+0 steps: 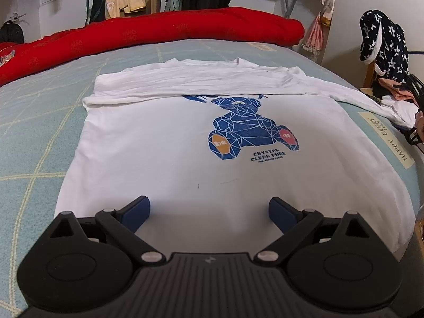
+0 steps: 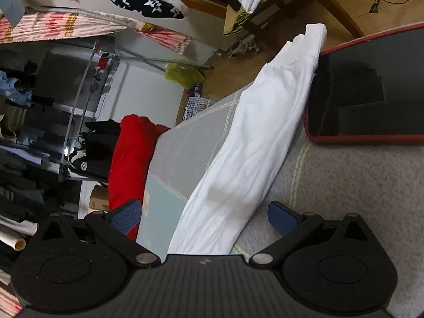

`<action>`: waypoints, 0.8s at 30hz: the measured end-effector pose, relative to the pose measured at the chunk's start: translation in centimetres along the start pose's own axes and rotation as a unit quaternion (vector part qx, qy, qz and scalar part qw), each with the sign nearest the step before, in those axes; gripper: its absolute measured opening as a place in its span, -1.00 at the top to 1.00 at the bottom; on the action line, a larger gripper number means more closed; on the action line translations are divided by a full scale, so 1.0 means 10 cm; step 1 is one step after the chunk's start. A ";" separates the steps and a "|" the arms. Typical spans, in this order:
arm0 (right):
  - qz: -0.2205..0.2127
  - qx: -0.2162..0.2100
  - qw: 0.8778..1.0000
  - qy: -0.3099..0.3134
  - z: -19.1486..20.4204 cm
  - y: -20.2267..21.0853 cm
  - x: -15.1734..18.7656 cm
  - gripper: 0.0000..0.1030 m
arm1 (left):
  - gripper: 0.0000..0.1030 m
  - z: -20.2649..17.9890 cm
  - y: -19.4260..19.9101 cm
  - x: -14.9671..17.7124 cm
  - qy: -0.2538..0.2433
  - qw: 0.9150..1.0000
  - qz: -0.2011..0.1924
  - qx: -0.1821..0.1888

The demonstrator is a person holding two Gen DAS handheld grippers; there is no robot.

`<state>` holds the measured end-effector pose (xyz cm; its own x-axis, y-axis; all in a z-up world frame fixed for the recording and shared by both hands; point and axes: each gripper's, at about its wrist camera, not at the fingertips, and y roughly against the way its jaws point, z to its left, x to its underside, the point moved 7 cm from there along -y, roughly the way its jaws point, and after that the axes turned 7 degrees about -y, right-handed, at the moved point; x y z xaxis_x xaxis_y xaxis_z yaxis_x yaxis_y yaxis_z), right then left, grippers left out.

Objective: Fold clothes
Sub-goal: 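Close the right tool on the sleeve cuff, then lift the sleeve cuff with the right tool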

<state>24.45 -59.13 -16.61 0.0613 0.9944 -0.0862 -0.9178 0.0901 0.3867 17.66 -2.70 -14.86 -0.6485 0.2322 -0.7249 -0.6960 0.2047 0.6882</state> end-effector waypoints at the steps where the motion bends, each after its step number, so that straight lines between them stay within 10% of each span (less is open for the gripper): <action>1: -0.003 0.001 1.000 -0.002 -0.01 -0.02 -0.02 -1.00 | -0.86 0.00 0.00 0.00 0.000 1.000 0.000 0.000; 17: -0.051 0.005 0.998 0.033 0.00 -0.22 -0.29 -0.89 | -0.86 0.02 0.00 0.00 0.004 1.000 -0.001 0.001; 20: -0.064 0.031 0.997 0.029 -0.15 -0.19 -0.33 -0.16 | -0.86 0.02 0.00 0.01 0.004 1.000 -0.001 0.002; 21: -0.063 0.029 0.997 0.017 -0.24 -0.18 -0.35 0.64 | -0.86 0.02 0.00 0.01 0.003 1.000 -0.001 0.002; 22: -0.056 0.014 0.998 -0.005 -0.35 -0.16 -0.39 1.00 | -0.86 0.02 0.00 0.01 0.002 1.000 -0.001 0.002; 24: -0.039 -0.007 0.999 -0.031 -0.50 -0.13 -0.44 1.00 | -0.86 0.01 0.01 0.01 0.002 1.000 0.000 0.001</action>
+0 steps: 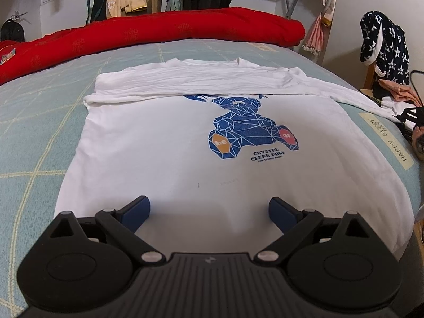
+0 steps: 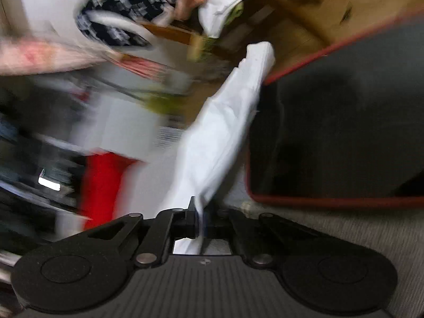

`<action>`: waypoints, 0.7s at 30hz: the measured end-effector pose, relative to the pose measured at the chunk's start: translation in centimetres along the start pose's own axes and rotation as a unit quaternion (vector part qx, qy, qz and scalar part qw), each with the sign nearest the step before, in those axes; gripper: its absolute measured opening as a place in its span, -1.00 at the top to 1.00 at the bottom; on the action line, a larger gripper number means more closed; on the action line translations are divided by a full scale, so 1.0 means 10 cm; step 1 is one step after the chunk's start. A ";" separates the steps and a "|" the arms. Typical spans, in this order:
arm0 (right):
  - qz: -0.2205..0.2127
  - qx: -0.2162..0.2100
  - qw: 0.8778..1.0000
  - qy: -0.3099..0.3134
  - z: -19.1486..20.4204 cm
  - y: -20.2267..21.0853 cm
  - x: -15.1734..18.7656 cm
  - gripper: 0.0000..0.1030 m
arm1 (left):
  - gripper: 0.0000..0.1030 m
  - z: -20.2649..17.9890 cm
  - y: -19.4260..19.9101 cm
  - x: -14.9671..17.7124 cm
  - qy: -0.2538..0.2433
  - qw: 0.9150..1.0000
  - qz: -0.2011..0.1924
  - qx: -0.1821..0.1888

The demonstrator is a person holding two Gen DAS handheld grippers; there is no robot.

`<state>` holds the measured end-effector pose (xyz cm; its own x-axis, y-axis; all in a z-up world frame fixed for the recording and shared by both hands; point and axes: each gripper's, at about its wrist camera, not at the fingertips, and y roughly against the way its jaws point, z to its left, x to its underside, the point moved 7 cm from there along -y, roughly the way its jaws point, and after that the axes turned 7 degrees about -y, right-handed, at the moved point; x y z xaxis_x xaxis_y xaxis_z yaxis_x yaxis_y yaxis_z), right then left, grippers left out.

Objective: Fold clothes
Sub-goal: 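Lift the sleeve cuff with the right tool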

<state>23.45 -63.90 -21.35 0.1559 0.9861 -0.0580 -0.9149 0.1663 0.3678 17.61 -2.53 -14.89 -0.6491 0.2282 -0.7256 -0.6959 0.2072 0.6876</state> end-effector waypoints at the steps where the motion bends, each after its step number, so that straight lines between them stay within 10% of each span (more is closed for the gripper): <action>1: 0.008 0.002 1.000 0.013 0.02 -0.01 0.01 1.00 | -0.86 0.00 0.00 0.00 0.001 1.000 0.000 -0.001; 12: -0.007 0.052 0.995 0.081 0.13 -0.08 0.07 1.00 | -0.86 0.00 0.01 0.00 0.002 1.000 0.003 0.003; 21: 0.002 0.115 0.958 0.263 0.59 -0.07 0.30 0.90 | -0.84 0.05 0.06 -0.07 0.003 1.000 -0.003 0.013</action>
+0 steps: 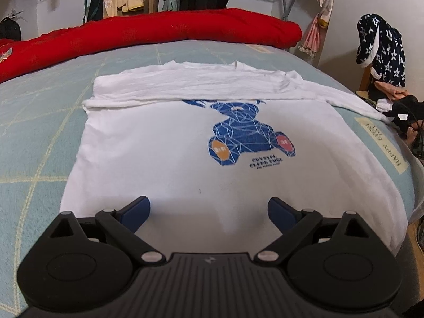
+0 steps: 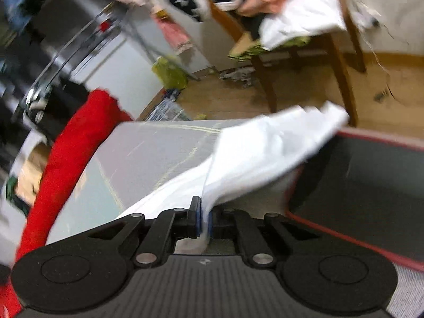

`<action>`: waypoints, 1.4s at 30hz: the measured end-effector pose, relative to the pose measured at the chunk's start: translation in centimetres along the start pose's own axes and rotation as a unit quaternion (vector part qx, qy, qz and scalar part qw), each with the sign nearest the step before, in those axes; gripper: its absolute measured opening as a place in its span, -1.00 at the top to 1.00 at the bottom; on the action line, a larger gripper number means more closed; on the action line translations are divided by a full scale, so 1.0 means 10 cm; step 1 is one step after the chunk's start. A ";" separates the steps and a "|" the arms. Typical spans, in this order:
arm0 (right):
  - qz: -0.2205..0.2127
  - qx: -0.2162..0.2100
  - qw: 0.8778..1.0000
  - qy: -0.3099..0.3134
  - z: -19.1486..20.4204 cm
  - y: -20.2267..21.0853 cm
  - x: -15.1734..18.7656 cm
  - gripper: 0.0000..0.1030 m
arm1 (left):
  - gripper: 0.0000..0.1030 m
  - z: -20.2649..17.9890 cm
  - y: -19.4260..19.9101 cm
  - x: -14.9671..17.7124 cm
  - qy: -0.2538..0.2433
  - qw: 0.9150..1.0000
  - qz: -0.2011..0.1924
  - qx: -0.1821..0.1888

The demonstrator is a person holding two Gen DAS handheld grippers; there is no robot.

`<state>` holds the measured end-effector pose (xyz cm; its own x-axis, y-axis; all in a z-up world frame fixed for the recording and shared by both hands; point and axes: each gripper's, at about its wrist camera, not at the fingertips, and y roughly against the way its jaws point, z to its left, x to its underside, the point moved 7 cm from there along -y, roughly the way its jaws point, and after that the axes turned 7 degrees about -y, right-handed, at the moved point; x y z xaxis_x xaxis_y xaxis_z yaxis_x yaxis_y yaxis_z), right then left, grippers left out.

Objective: Fold clothes
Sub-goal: 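Lift the sleeve cuff with the right tool, then carry the held sleeve with the right tool across the sweatshirt chest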

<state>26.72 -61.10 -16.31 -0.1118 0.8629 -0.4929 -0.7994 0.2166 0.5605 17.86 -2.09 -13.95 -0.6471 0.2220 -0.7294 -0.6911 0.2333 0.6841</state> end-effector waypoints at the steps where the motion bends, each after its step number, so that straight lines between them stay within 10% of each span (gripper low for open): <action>1: 0.001 -0.006 1.000 0.012 0.07 0.03 -0.01 0.90 | -0.84 0.01 0.00 -0.01 0.000 1.000 -0.002 0.000; 23: 0.081 -0.137 0.966 0.204 2.35 0.27 0.83 0.90 | -0.84 0.32 0.33 0.02 0.001 0.999 -0.026 0.024; 42: 0.133 -0.206 0.925 0.292 3.37 0.36 2.07 0.89 | -0.86 0.46 0.50 0.17 0.004 1.000 -0.015 0.027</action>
<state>41.42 -27.09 -2.04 -0.5401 0.4416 -0.7164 -0.8414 -0.2631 0.4721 14.85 3.84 -11.74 -0.6297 0.2059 -0.7490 -0.6920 0.2895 0.6613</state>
